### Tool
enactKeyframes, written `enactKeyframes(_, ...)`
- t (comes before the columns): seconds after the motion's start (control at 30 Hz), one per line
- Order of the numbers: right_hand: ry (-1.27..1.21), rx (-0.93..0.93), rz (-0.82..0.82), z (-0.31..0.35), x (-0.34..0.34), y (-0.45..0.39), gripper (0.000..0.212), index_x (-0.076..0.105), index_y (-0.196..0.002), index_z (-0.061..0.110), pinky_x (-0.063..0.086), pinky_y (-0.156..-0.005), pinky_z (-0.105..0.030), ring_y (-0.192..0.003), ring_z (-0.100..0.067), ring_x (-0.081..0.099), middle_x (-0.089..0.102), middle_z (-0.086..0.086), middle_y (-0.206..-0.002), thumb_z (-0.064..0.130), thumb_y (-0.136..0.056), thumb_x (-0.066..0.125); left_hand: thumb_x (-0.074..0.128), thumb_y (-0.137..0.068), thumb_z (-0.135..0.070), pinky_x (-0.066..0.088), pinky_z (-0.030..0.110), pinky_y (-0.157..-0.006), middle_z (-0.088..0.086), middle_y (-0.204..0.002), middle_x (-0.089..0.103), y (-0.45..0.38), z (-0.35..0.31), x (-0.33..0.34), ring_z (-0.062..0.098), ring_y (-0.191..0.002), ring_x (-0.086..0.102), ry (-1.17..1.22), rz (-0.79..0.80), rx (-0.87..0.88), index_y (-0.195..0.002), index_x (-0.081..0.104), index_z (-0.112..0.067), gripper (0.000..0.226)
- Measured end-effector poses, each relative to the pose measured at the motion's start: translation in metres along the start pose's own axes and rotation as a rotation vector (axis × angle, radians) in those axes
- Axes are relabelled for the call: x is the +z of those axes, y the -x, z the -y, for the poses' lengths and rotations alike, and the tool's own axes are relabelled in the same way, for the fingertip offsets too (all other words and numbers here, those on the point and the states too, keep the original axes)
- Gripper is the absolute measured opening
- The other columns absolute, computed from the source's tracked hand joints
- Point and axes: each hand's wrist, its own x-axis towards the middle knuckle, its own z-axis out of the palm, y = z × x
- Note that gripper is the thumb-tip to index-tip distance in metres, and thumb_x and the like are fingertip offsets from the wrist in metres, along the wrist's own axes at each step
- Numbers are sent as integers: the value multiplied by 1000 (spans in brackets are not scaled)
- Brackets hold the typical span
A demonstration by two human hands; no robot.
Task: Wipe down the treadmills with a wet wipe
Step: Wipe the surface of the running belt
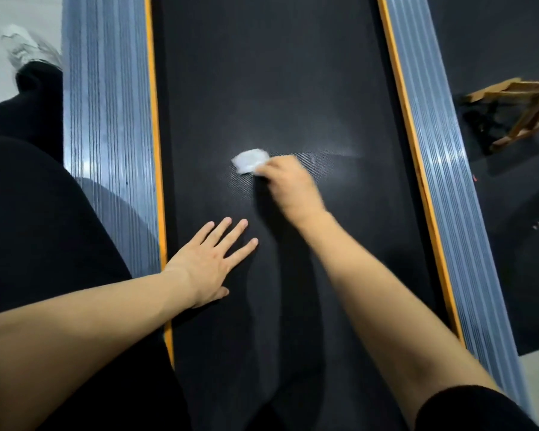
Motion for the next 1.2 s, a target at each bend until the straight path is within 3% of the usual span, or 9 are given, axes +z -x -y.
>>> enactKeyframes(0.13, 271, 641, -108, -138, -69, 51, 36, 75, -100, 5, 50, -80, -41, -90, -39, 62, 67, -20, -92, 2, -82, 44, 44, -100, -62, -5, 53, -126, 16, -155, -45, -3, -3, 3, 39, -150, -29, 5, 7, 2, -150, -38, -25, 103)
enactKeyframes(0.27, 217, 1040, -259, -130, -70, 51, 35, 73, -112, 10, 48, -84, -46, -97, -43, 63, 65, -23, -104, 3, -93, 45, 44, -100, -61, -5, 53, -126, 16, -154, -47, -2, -3, 1, 39, -149, -31, 7, 29, -6, -149, -39, -25, 103)
enactKeyframes(0.37, 30, 654, -274, -41, -26, 18, 32, 78, -97, 10, 49, -74, -38, -85, -32, 64, 70, -20, -90, 2, -84, 50, 44, -101, -61, -6, 53, -125, 16, -154, -46, -2, -3, -1, 39, -149, -31, 0, 42, -13, -150, -39, -25, 103)
enactKeyframes(0.5, -181, -72, 179, 93, 33, 12, 38, 77, -108, 16, 47, -80, -32, -90, -27, 62, 71, -9, -100, 8, -82, 49, 40, -102, -60, -6, 55, -125, 18, -169, -8, -2, -2, -6, 40, -155, -12, -34, 102, -9, -161, -10, -20, 87)
enactKeyframes(0.63, -177, -234, 322, 59, 14, 11, 36, 74, -112, 10, 44, -94, -35, -105, -23, 52, 67, -11, -111, 1, -87, 50, 44, -100, -61, -6, 53, -126, 17, -166, -22, -1, -2, -5, 39, -154, -18, -2, 57, -9, -158, -24, -24, 96)
enactKeyframes(0.73, 12, 145, 53, -47, -32, 28, 37, 77, -102, 9, 37, -85, -16, -100, -18, 54, 71, -10, -101, 13, -83, 46, 44, -100, -62, -5, 52, -126, 14, -156, -43, -1, -2, -2, 38, -150, -29, 21, 32, 0, -151, -38, -26, 103)
enactKeyframes(0.87, 244, 813, -117, -172, -85, 93, 37, 71, -104, -2, 44, -76, -40, -92, -36, 61, 66, -22, -98, -1, -83, 40, 42, -101, -62, -5, 52, -126, 14, -153, -47, -2, -2, 0, 38, -148, -32, 21, 16, 5, -148, -41, -26, 102)
enactKeyframes(1.1, 27, 1020, -532, -149, -40, 89, 25, 65, -113, 5, 34, -95, -22, -109, -32, 55, 64, -14, -116, 7, -93, 51, 42, -102, -57, 0, 50, -127, 13, -159, -40, 0, 3, -14, 37, -153, -24, 21, 60, 20, -153, -33, -28, 95)
enactKeyframes(1.2, 29, 980, -563, -149, -37, 92, 19, 65, -110, 6, 32, -93, -21, -110, -33, 55, 63, -12, -115, 13, -96, 54, 40, -104, -50, 27, 45, -119, 15, -169, -6, -11, 14, -42, 36, -152, 14, 7, 5, 74, -162, -1, -29, 74)
